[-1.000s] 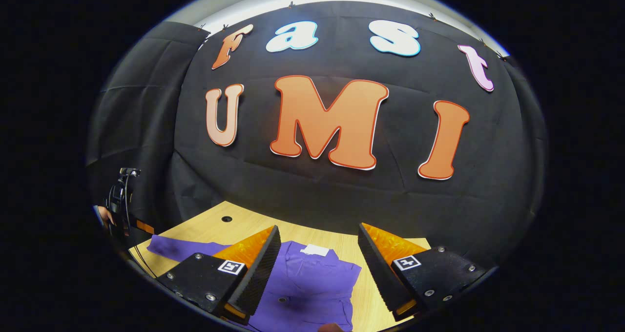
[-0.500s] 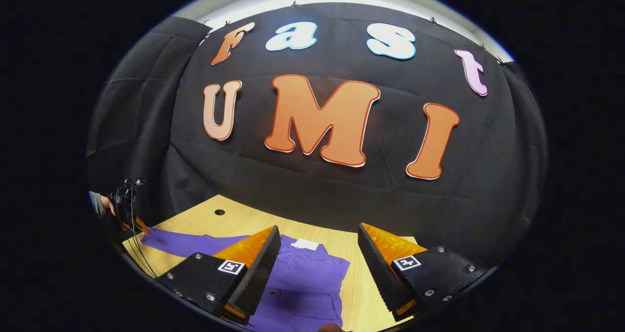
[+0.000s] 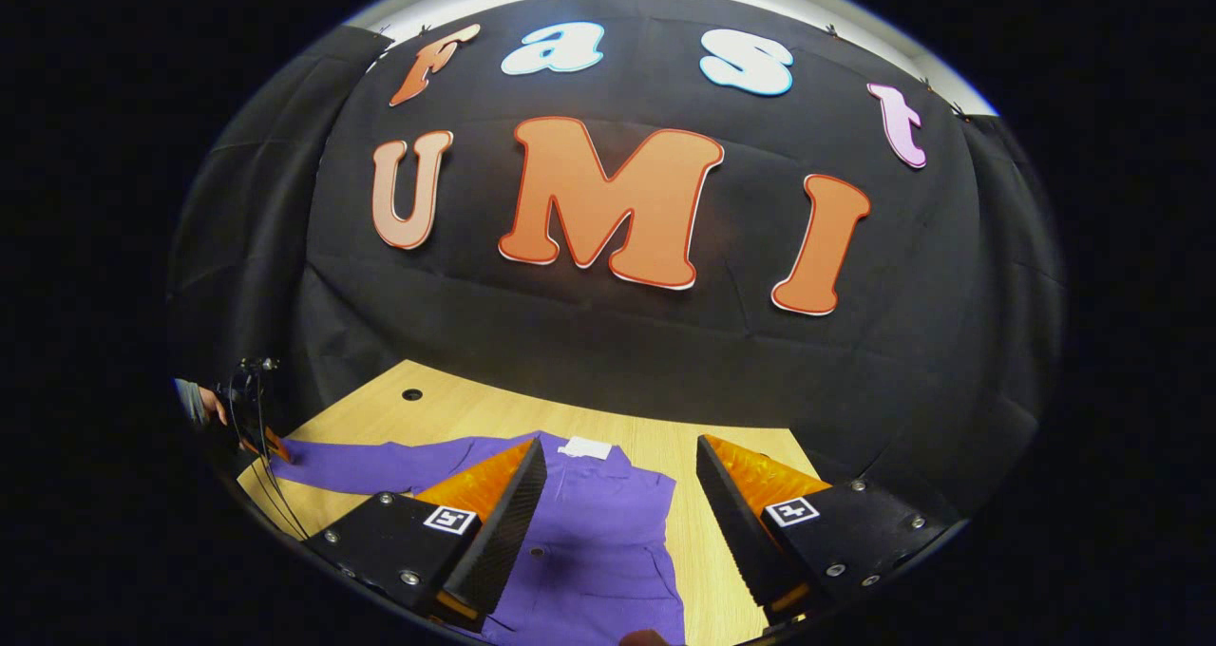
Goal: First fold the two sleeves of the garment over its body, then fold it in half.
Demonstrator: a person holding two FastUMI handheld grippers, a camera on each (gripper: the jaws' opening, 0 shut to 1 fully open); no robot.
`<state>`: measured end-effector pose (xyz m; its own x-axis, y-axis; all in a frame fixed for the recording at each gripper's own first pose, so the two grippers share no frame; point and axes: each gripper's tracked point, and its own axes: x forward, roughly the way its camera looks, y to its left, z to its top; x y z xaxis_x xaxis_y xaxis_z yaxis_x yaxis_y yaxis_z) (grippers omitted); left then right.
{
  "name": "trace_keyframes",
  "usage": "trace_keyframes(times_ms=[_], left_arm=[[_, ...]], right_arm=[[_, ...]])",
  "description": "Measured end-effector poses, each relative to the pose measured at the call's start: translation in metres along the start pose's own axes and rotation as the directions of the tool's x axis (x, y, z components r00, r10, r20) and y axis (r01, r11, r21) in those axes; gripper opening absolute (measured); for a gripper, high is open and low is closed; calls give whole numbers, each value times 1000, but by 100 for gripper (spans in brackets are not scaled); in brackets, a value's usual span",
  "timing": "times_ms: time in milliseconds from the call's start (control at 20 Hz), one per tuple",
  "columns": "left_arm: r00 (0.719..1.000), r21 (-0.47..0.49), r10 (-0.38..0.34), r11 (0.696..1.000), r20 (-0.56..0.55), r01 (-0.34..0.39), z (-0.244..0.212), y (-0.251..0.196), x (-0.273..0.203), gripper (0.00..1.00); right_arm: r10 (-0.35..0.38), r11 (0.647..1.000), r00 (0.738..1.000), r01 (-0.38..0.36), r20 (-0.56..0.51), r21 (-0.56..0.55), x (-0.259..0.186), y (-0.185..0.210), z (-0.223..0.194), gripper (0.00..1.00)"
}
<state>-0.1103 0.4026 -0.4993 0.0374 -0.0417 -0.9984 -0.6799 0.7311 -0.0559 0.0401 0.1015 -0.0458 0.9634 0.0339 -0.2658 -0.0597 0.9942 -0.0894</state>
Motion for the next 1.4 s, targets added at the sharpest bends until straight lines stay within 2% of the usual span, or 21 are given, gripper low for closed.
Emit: trace_keyframes(times_ms=[100, 200, 300, 400, 450, 550, 750, 1050, 1250, 1400], left_arm=[[999, 40, 50, 998, 1, -50, -4, 1, 4, 97], [995, 74, 97, 993, -13, -95, -7, 4, 8, 91], [996, 72, 84, 994, -27, -82, -4, -4, 8, 65], [996, 80, 77, 994, -50, -73, -2, -10, 10, 28], [997, 64, 54, 997, -54, -50, -3, -13, 10, 28], [998, 56, 15, 998, -63, -11, -8, -21, 5, 12], [1000, 101, 16, 995, 10, -17, 2, -41, -23, 12], [989, 201, -81, 978, 120, 56, 14, -124, -89, 12], [978, 298, -136, 951, 161, 83, 15, -186, -125, 12], [965, 374, -197, 919, 171, 121, 13, -242, -155, 12]], right_arm=[[-9, 1000, 999, 9, -34, 11, -2, 5, -11, 95], [-9, 1000, 999, 9, -43, 8, -7, 7, -15, 95], [-22, 1000, 999, 22, -43, -11, -9, 1, -16, 95], [-21, 1000, 999, 21, -36, -11, -10, -5, -14, 95], [-15, 1000, 999, 15, -31, -7, -10, -6, -11, 95], [-19, 1000, 1000, 19, -14, -10, -12, -17, -7, 95], [-31, 999, 1000, 31, -6, -12, -17, -42, -10, 96], [-29, 999, 999, 29, 36, 26, -19, -75, -4, 95], [-35, 999, 997, 33, 68, 30, -24, -91, -4, 95], [-35, 999, 997, 33, 68, 36, -28, -99, -13, 95]])
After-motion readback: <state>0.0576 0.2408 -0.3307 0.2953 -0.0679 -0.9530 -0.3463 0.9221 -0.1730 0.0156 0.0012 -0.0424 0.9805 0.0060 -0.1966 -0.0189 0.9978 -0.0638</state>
